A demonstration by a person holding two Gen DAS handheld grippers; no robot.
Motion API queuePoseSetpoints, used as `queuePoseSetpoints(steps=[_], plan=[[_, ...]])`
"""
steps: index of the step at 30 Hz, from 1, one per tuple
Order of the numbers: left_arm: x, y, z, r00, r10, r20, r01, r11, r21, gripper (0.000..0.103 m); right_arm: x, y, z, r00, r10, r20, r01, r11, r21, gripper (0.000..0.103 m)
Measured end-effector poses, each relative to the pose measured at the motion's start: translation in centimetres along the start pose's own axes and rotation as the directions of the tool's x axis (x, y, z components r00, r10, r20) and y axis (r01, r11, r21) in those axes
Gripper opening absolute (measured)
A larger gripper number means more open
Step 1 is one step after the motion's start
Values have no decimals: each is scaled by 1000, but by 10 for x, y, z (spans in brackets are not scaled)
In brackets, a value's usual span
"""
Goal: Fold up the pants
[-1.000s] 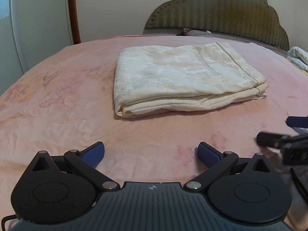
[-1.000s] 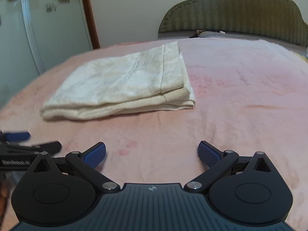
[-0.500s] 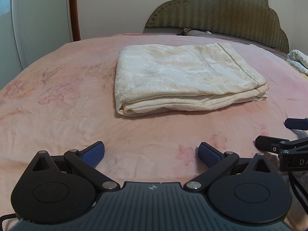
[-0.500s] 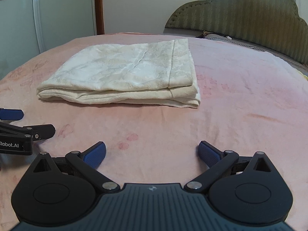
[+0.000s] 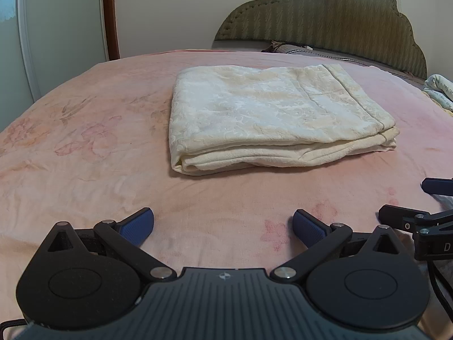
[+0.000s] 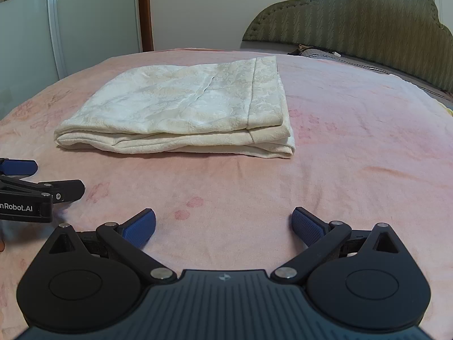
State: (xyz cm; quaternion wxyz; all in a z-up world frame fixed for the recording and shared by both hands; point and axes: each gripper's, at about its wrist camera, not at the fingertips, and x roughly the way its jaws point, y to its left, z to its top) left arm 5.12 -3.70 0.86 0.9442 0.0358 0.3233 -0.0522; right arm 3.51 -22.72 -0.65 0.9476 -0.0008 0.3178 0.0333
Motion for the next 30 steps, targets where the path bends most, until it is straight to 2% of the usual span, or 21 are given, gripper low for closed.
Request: queuePoseSetpoints(steps=[30], plan=[[0, 0, 0, 1000, -1, 0, 1, 1000, -1, 103, 0, 0, 0, 1000, 0, 0, 0, 1000, -1, 103]])
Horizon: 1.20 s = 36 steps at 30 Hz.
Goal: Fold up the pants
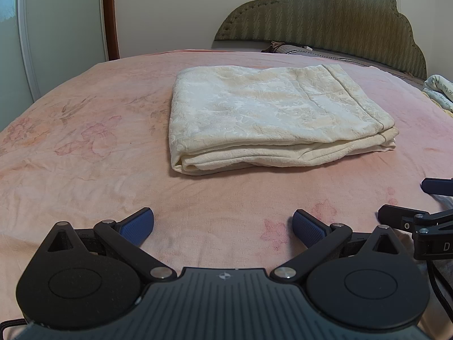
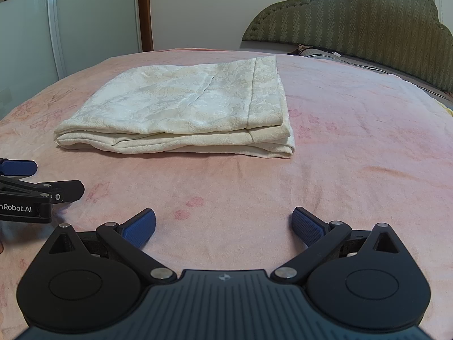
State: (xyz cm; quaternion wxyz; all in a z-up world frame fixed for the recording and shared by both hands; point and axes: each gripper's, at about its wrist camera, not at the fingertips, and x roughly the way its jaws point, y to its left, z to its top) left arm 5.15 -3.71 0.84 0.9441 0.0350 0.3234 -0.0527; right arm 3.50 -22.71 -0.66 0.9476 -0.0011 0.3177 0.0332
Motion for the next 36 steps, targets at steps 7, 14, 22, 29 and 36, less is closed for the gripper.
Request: queuePoseSetpoints(steps=[7, 14, 22, 29, 36], plan=[[0, 1, 0, 1000, 0, 0, 0, 1000, 0, 103, 0, 0, 0, 1000, 0, 0, 0, 1000, 0, 103], [0, 0, 0, 1000, 0, 0, 0, 1000, 0, 103, 0, 0, 0, 1000, 0, 0, 0, 1000, 0, 103], [1, 0, 0, 1000, 0, 0, 0, 1000, 0, 103, -1, 0, 0, 1000, 0, 0, 0, 1000, 0, 103], [0, 0, 0, 1000, 0, 0, 0, 1000, 0, 103, 0, 0, 0, 1000, 0, 0, 0, 1000, 1, 103], [0, -1, 0, 1000, 5, 0, -5, 1000, 2, 103, 0, 1, 2, 1000, -14, -7, 14, 1000, 16, 103]])
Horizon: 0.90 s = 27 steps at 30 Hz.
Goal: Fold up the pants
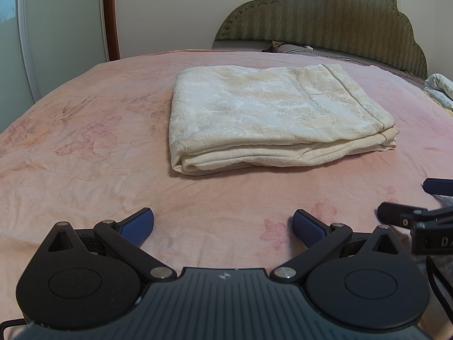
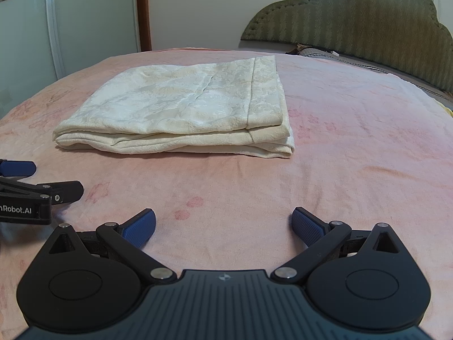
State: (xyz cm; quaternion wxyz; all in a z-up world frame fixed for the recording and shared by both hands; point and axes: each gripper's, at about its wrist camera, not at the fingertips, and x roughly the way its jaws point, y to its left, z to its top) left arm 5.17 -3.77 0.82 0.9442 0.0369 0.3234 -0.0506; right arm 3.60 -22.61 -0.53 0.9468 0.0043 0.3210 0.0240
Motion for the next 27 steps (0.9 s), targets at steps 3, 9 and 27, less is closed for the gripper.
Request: queuePoseSetpoints(steps=[3, 9, 27], plan=[[0, 1, 0, 1000, -1, 0, 1, 1000, -4, 103, 1, 6, 1, 998, -62, -5, 62, 995, 74, 103], [-1, 3, 2, 1000, 10, -4, -10, 1000, -21, 103, 1, 10, -1, 996, -90, -3, 90, 994, 63, 103], [1, 4, 3, 1000, 18, -2, -18, 1000, -26, 103, 1, 15, -1, 996, -91, 7, 91, 993, 75, 103]])
